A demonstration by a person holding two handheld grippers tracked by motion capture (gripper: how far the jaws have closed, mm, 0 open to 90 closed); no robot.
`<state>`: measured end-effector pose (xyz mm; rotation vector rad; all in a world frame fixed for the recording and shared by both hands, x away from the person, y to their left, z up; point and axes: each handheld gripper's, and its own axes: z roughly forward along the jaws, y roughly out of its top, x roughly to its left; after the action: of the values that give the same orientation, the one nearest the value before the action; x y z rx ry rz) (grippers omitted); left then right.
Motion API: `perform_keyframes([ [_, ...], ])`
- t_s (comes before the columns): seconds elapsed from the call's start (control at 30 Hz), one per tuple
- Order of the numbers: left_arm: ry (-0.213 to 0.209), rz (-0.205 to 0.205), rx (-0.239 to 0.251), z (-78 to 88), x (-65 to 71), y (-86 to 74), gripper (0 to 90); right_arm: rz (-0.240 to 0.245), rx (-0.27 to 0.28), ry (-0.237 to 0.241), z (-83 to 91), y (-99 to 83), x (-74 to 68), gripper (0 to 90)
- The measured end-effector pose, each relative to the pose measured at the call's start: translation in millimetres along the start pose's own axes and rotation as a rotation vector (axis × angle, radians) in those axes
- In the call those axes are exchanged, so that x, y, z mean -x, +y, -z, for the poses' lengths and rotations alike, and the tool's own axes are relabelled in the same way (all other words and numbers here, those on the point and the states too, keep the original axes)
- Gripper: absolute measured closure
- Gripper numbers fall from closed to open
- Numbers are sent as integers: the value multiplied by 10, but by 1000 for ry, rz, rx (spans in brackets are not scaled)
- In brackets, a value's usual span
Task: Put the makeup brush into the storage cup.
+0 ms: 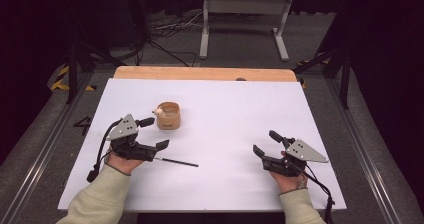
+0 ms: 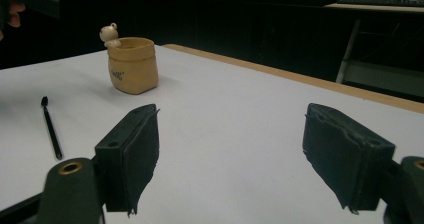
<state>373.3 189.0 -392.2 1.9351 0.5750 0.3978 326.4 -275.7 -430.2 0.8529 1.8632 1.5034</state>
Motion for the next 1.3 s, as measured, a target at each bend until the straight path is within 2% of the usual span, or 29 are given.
perform_keyframes([
  [0.03,0,0,0,0,0,0,98,3,6,2,10,22,-6,225],
  [0.1,-2,-15,-41,-8,-9,31,97,6,10,0,17,36,-10,223],
  [0.23,-13,-34,-155,-36,-27,112,95,14,20,-2,41,66,-9,216],
  [0.3,-18,-34,-200,-45,-43,142,97,15,20,-9,55,80,-5,213],
  [0.43,-36,-22,-250,-37,-68,193,98,14,20,-9,71,109,-1,201],
  [0.5,-41,-25,-294,-41,-71,219,101,20,14,-4,73,128,-4,191],
  [0.53,-41,-25,-294,-41,-71,219,102,20,14,-6,73,137,-7,183],
  [0.63,-41,-27,-344,-40,-63,263,108,11,6,-9,79,165,-15,169],
  [0.7,-38,-29,-355,-39,-60,277,114,6,6,-3,82,184,-18,169],
  [0.8,-5,-50,-398,-55,-44,289,127,1,3,6,87,210,-18,165],
  [1.03,-18,-45,-459,-117,-50,285,171,-9,-1,15,100,258,-20,170],
  [1.13,-30,-60,-488,-142,-36,273,219,-2,-10,14,108,271,-23,175],
  [1.3,-51,-71,-537,-214,-11,244,246,-3,0,15,131,281,-7,180],
])
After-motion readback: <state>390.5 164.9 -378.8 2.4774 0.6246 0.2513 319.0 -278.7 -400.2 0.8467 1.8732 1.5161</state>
